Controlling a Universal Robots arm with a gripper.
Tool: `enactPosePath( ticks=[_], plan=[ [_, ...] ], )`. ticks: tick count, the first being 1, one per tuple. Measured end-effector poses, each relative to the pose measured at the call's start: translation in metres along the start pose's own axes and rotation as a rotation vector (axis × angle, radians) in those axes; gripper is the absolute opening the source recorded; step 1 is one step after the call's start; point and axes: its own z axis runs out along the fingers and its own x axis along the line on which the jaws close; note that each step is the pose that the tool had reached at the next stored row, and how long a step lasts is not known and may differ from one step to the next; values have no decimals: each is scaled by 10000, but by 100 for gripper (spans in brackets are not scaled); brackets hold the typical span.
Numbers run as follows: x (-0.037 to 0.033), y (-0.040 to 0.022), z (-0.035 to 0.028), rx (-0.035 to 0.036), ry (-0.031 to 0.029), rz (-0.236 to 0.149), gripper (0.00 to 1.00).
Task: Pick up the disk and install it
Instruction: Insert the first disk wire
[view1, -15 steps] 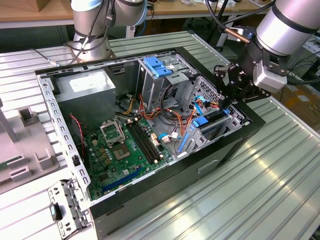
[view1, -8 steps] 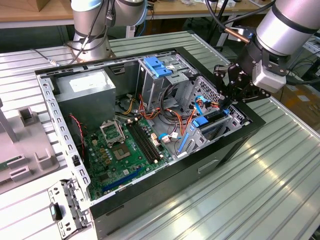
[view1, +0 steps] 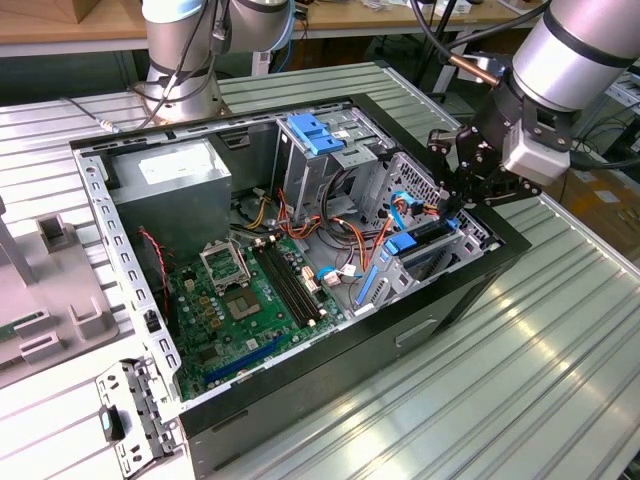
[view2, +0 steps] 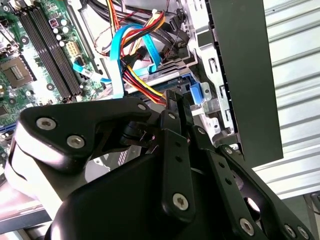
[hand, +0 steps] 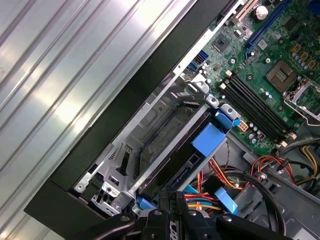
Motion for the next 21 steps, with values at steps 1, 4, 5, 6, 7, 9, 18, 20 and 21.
enactPosePath(
  ticks=[1,4,5,6,7,9,18,20,21],
  plan=[
    [0,0,0,4,6,54,17],
    [0,0,0,9,15,135,17],
    [0,0,1,11,17,163,17],
    [0,0,1,14,22,211,17],
    [0,0,1,16,26,247,17],
    [0,0,1,20,33,307,17],
    [0,0,2,34,58,541,17],
    [0,0,2,38,64,601,17],
    [0,0,2,40,67,624,17]
  ],
)
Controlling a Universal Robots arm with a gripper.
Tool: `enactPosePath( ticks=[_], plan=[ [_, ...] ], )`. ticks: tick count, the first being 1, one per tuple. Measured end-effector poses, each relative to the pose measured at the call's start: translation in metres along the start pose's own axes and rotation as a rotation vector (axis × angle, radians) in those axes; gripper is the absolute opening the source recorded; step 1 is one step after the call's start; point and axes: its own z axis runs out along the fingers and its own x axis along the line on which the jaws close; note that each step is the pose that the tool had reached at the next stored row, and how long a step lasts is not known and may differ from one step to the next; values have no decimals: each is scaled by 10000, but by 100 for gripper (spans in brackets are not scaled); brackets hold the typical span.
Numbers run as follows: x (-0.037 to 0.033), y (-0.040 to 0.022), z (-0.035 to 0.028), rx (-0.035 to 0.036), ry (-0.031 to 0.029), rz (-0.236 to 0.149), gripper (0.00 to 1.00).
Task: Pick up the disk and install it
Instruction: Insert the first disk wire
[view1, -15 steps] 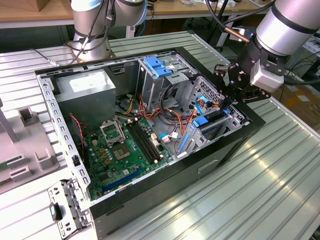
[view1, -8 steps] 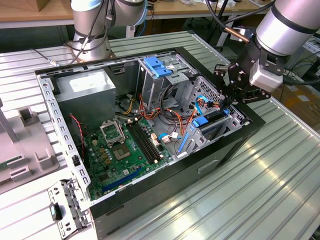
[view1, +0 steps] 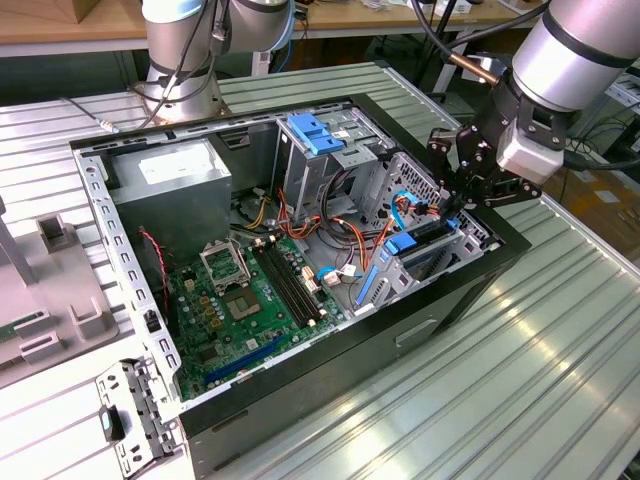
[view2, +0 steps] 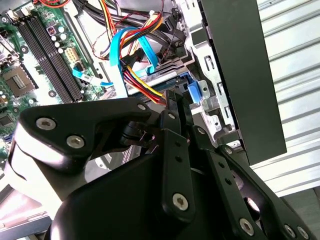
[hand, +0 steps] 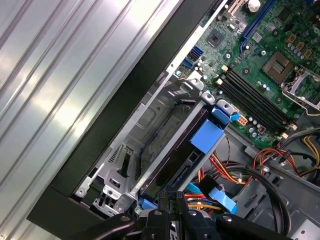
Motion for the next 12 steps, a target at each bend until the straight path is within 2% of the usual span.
enactPosePath(
  ticks=[12],
  plan=[
    [0,0,1,22,37,352,17]
  ],
)
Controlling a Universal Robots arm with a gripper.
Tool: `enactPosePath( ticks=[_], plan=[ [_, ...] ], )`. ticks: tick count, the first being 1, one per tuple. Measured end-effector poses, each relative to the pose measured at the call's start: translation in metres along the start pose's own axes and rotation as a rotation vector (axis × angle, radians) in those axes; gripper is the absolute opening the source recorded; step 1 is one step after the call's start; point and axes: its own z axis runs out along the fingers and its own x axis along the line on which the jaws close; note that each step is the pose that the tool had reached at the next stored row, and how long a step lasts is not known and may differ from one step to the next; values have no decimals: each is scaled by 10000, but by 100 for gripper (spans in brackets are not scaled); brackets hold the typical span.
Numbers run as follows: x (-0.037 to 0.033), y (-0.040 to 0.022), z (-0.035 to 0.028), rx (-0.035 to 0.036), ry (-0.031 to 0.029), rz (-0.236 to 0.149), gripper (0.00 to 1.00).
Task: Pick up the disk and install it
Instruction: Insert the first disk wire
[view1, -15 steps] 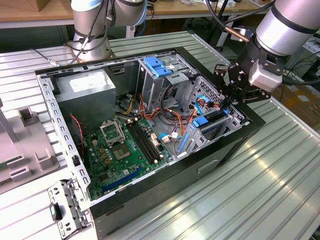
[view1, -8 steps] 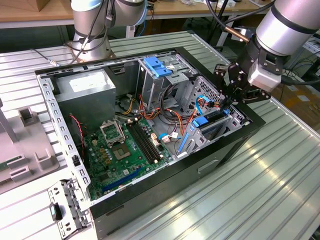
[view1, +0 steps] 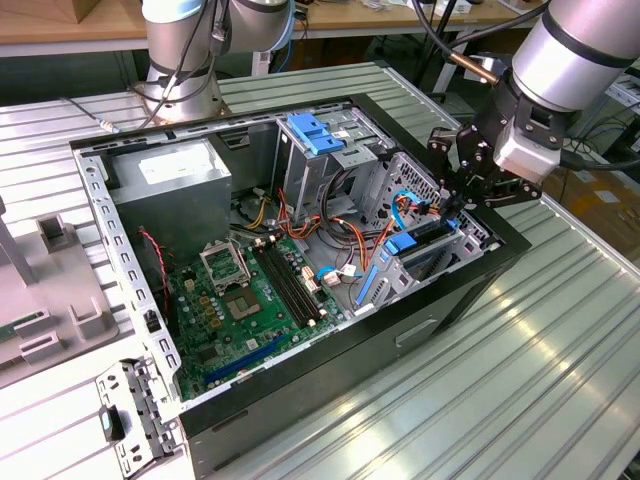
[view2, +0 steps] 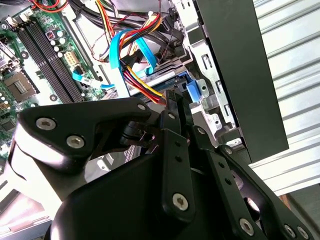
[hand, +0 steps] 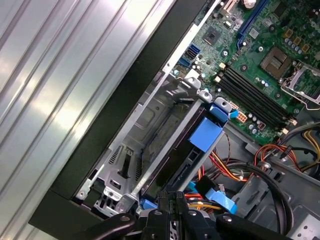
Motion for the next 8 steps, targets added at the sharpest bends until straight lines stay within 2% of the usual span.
enactPosePath(
  ticks=[8],
  plan=[
    [0,0,0,17,29,272,17]
  ],
)
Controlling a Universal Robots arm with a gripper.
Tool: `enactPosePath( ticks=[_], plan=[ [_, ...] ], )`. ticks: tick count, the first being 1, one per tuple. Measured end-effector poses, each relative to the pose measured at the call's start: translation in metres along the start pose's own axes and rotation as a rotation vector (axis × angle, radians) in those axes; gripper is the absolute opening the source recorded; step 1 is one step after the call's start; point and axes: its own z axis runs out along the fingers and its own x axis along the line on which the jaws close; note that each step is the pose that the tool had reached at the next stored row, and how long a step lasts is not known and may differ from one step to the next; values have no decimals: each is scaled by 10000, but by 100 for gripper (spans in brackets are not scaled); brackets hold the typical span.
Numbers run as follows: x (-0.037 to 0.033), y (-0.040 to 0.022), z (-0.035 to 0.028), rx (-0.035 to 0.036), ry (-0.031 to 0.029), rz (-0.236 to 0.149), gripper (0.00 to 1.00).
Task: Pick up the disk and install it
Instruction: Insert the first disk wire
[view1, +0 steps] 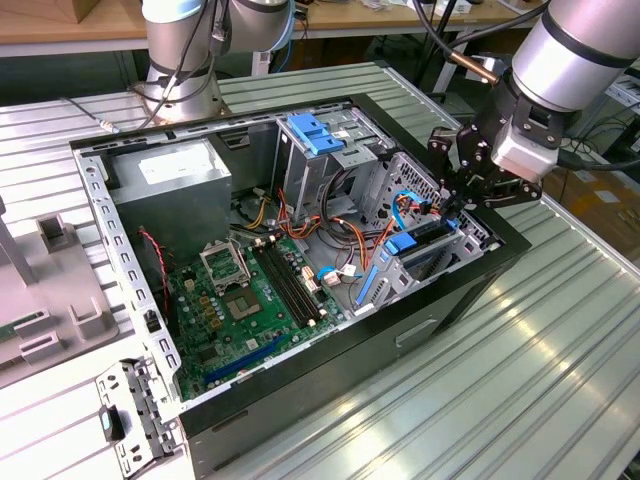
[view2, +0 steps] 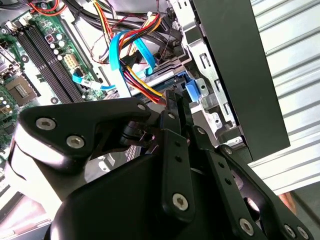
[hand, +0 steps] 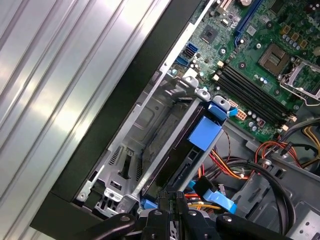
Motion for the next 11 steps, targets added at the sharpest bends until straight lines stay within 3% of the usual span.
enactPosePath(
  ticks=[11],
  plan=[
    [0,0,1,28,47,437,17]
  ],
)
